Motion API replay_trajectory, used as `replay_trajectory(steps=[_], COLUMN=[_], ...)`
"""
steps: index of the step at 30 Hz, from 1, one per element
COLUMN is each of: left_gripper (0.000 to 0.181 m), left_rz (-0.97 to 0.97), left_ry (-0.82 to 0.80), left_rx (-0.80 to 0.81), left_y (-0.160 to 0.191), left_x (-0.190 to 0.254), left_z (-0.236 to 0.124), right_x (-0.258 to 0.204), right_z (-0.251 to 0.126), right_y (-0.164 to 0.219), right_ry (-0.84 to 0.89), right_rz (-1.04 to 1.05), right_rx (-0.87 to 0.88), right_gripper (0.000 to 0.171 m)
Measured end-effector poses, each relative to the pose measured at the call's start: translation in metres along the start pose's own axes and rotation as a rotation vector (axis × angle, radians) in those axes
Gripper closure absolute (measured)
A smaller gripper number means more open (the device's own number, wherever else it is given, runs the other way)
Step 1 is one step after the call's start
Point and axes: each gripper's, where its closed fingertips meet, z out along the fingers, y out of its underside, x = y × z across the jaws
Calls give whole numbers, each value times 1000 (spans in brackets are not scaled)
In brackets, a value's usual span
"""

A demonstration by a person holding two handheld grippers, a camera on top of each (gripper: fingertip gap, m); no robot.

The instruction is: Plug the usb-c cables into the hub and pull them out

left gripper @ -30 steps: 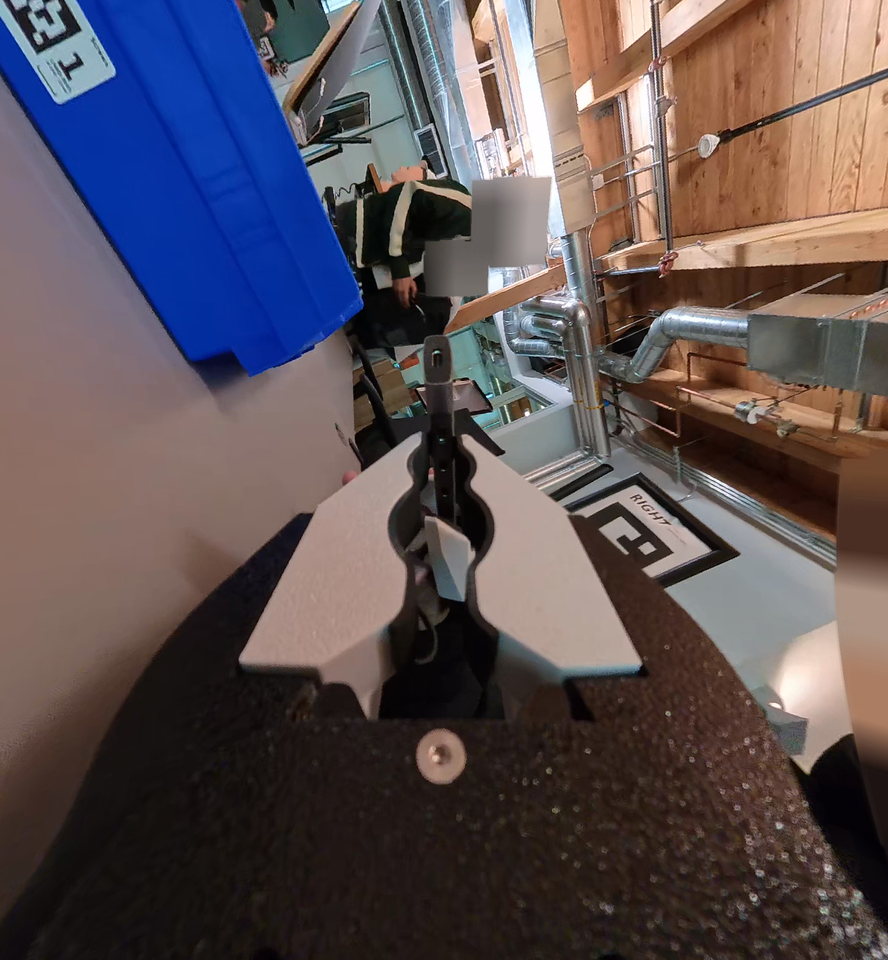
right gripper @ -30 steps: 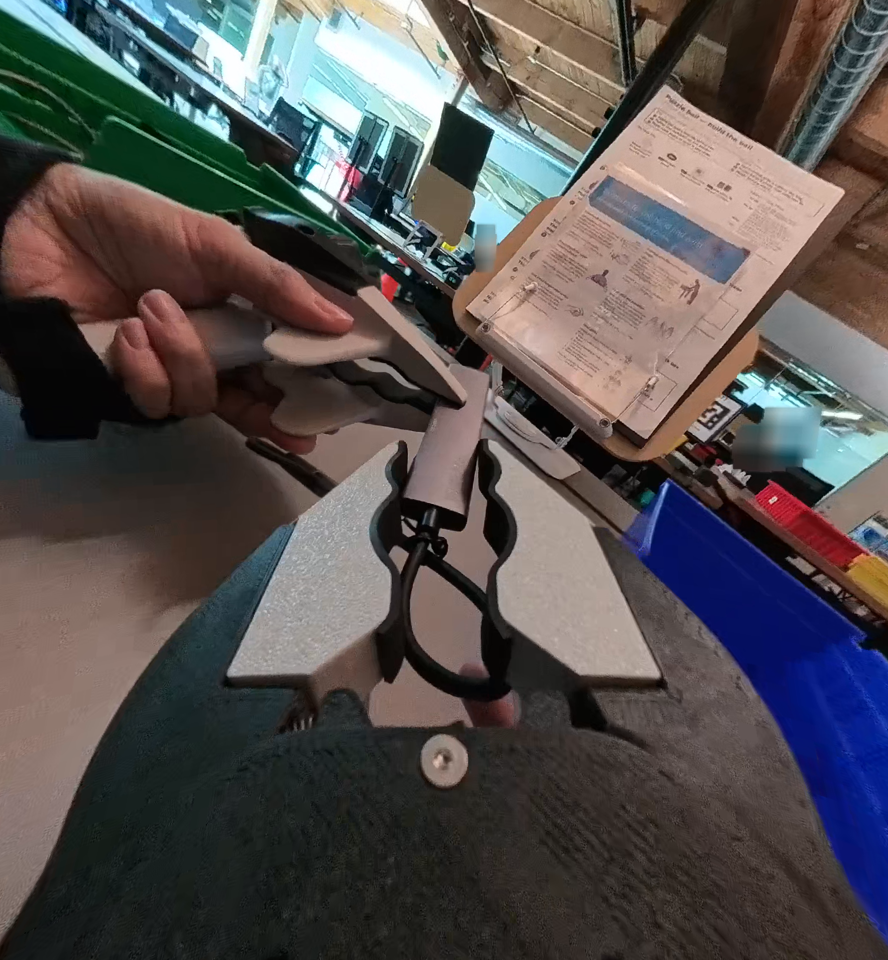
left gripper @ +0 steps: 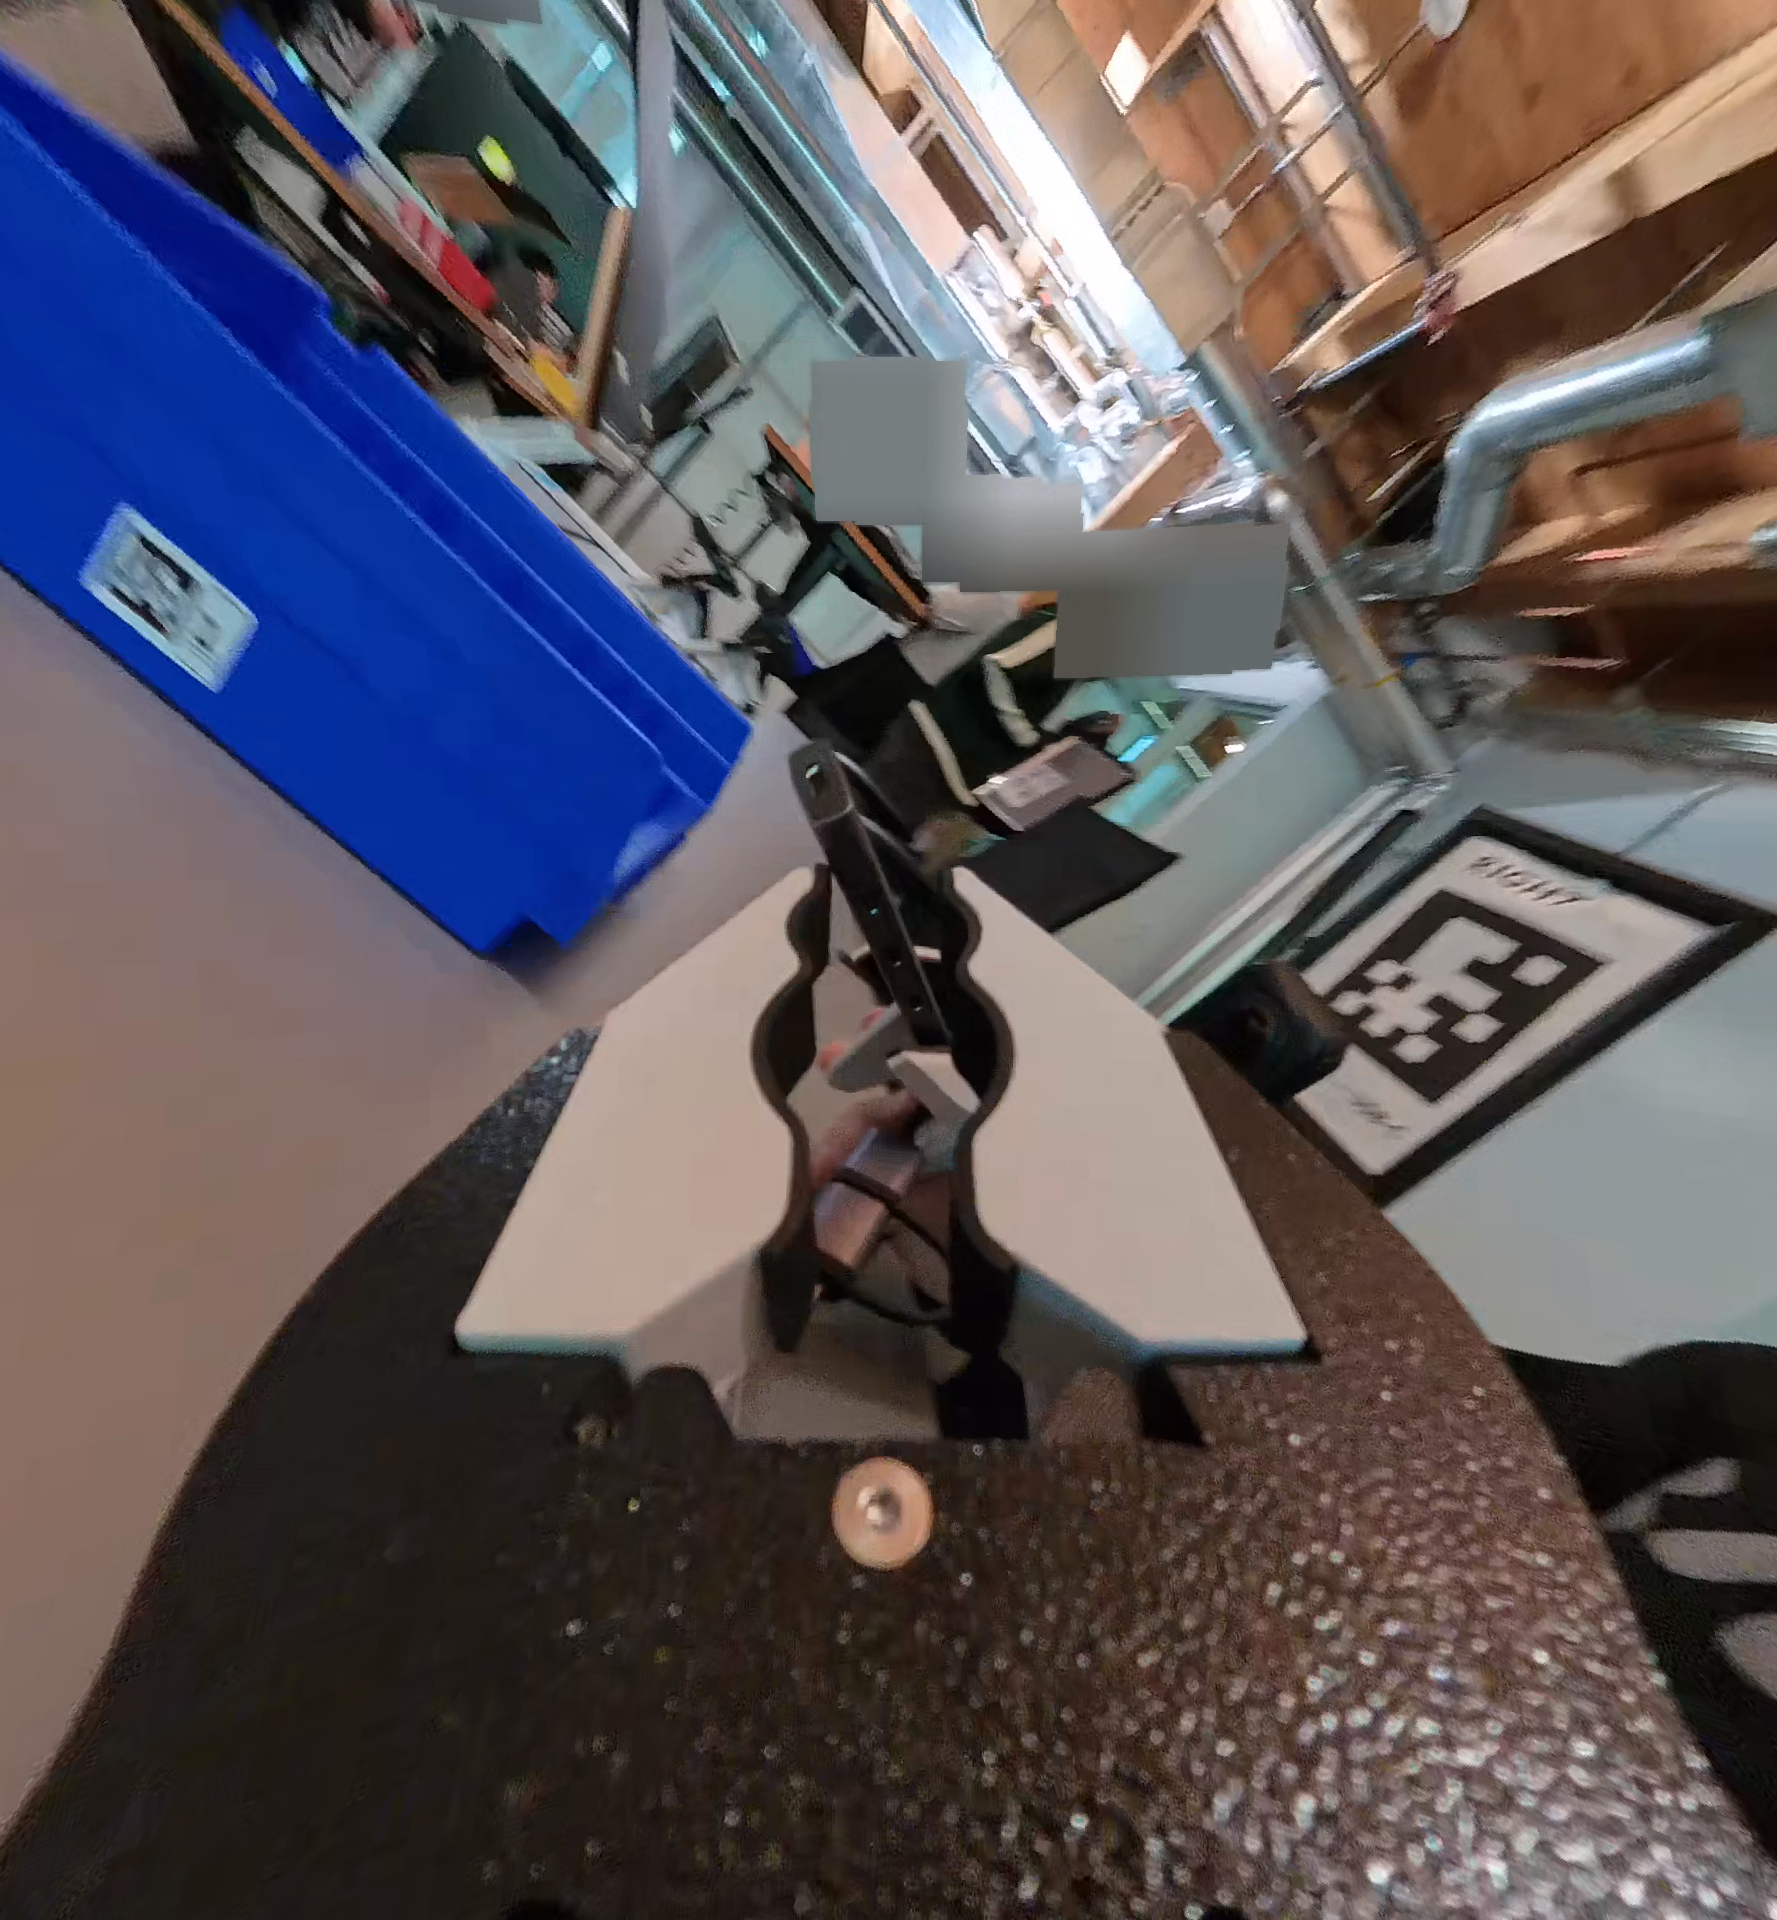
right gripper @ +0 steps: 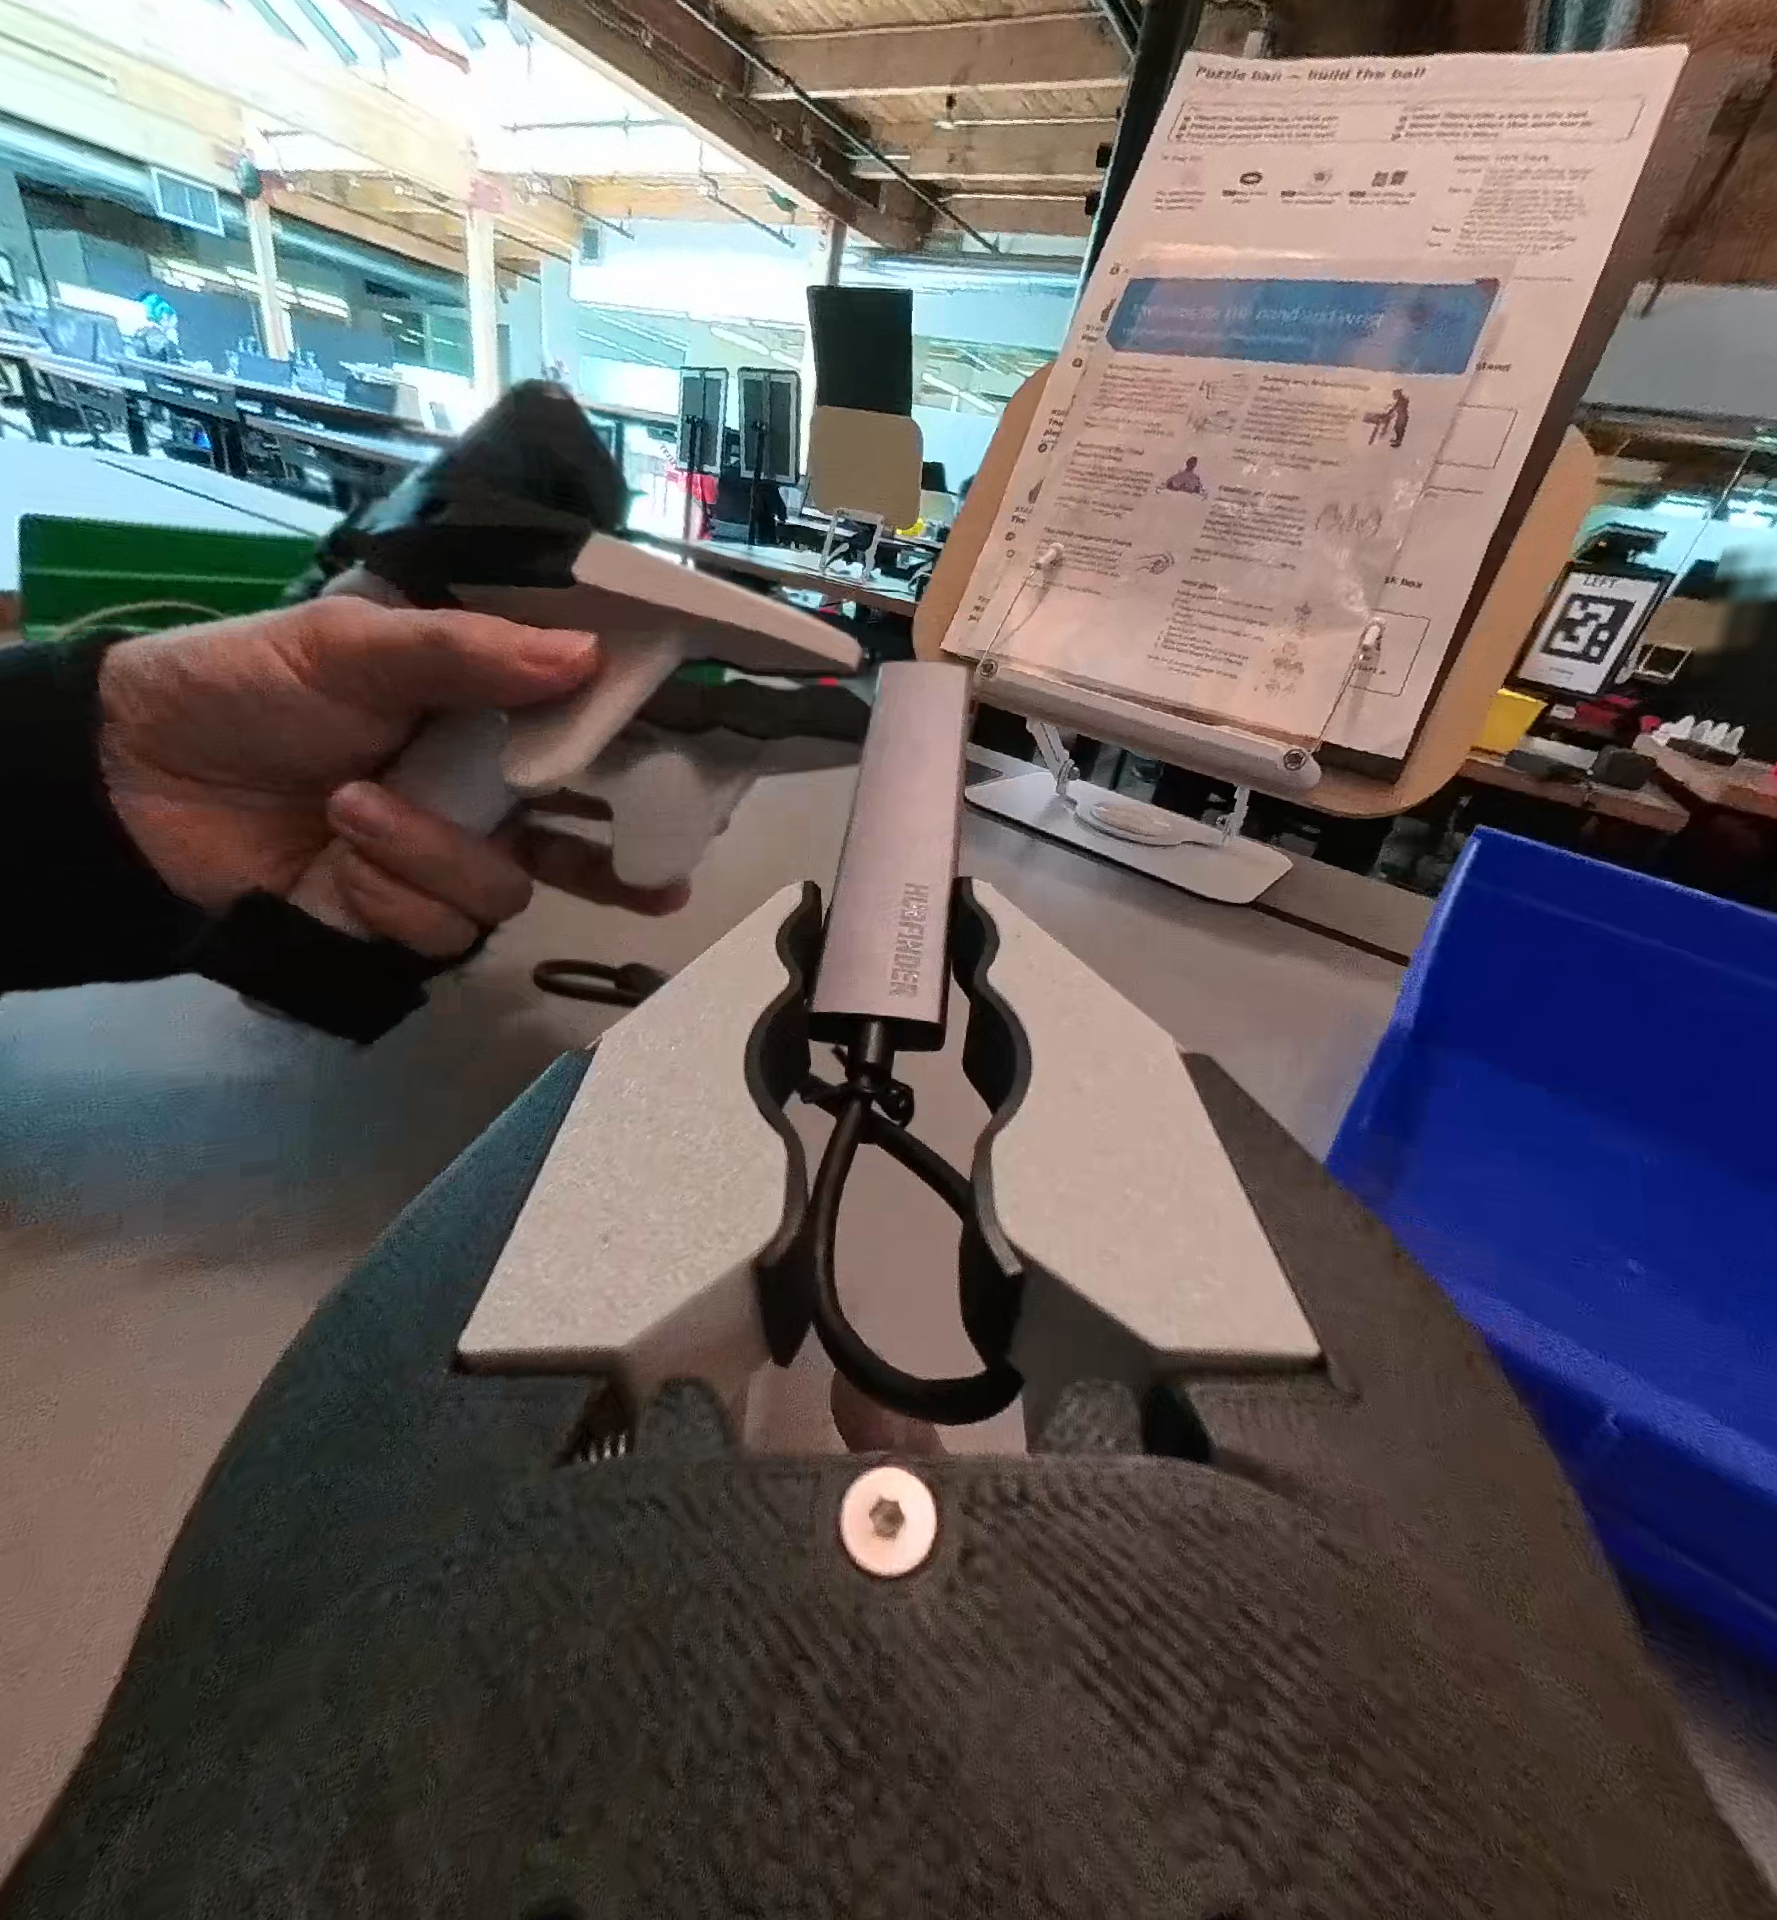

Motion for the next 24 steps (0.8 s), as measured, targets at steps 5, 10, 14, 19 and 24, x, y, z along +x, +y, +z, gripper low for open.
replay_trajectory(steps=[5,10,14,19,24], left_gripper=[159,157,155,153,148], left_rz=[268,359,446,529,550], left_ry=[-185,-239,-305,-360,-354], left_rx=[-9,-31,-78,-102,-106], left_y=[-19,-21,-19,-20,-19], left_x=[-7,-5,-8,-2,15], left_z=[-17,-19,-21,-22,-23], right_x=[4,5,9,17,18], right_z=[1,0,-4,-12,-28], right_y=[-1,0,-6,-19,-36], right_ry=[-2,3,6,23,54], right_rz=[89,90,108,154,192], right_rx=[3,-4,3,27,52], right_gripper=[147,147,147,147,147])
